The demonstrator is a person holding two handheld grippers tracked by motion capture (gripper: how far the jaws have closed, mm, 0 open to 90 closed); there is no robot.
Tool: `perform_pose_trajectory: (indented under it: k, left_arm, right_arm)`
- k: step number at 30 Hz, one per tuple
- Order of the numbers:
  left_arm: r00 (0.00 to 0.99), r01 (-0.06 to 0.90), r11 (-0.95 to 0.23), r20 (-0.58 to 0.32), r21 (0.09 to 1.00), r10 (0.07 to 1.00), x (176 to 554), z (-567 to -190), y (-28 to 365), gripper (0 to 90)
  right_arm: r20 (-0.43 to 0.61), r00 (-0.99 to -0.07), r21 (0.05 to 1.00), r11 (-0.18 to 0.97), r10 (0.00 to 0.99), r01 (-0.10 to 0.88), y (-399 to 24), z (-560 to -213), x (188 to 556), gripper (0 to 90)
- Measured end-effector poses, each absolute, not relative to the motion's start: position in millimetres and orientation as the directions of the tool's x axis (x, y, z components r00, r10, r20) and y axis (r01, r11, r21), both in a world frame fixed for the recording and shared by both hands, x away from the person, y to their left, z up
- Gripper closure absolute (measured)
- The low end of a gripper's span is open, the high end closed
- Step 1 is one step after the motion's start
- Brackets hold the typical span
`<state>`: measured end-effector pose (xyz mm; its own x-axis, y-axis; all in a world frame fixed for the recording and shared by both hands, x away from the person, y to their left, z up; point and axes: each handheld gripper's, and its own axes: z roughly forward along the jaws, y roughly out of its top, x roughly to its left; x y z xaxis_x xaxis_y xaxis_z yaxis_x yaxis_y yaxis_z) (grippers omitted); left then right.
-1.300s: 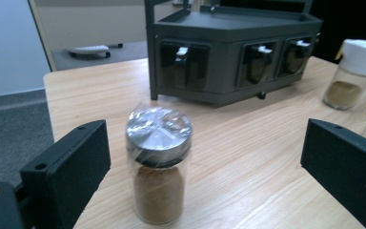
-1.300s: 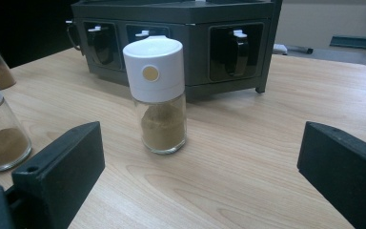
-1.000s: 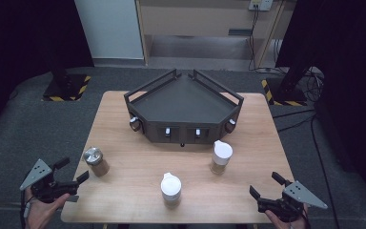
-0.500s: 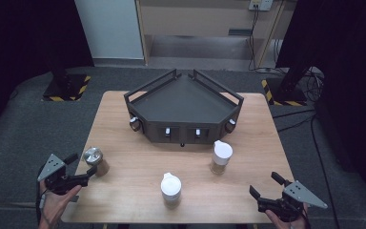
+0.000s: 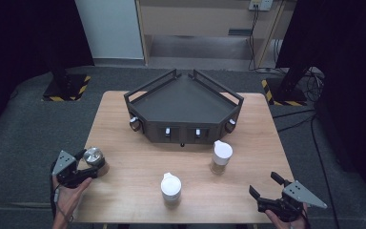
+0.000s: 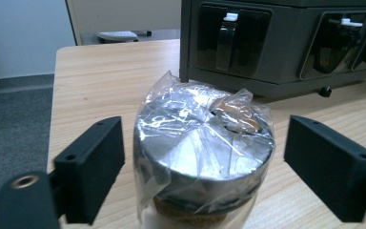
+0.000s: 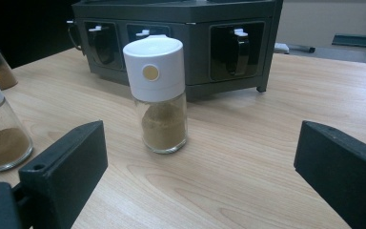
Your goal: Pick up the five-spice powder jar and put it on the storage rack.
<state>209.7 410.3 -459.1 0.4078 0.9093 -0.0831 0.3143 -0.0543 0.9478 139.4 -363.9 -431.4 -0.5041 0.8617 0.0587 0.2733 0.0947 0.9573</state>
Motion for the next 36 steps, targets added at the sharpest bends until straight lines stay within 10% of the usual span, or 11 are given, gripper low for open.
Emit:
perform_pose_trajectory:
  k: [6, 36]
  left_arm:
    - [0.360, 0.311, -0.048, -0.071, 0.949, 0.930, 208.4, -463.2, 398.8, 30.7]
    - [0.560, 0.297, -0.157, -0.038, 0.942, 0.828, 240.5, -415.4, 376.2, 32.9]
  right_arm:
    - [0.061, -0.505, 0.958, 0.093, 0.861, 0.273, -364.1, -431.6, 139.4, 4.1]
    - [0.064, -0.509, 0.958, 0.090, 0.858, 0.273, -364.8, -432.1, 140.1, 4.4]
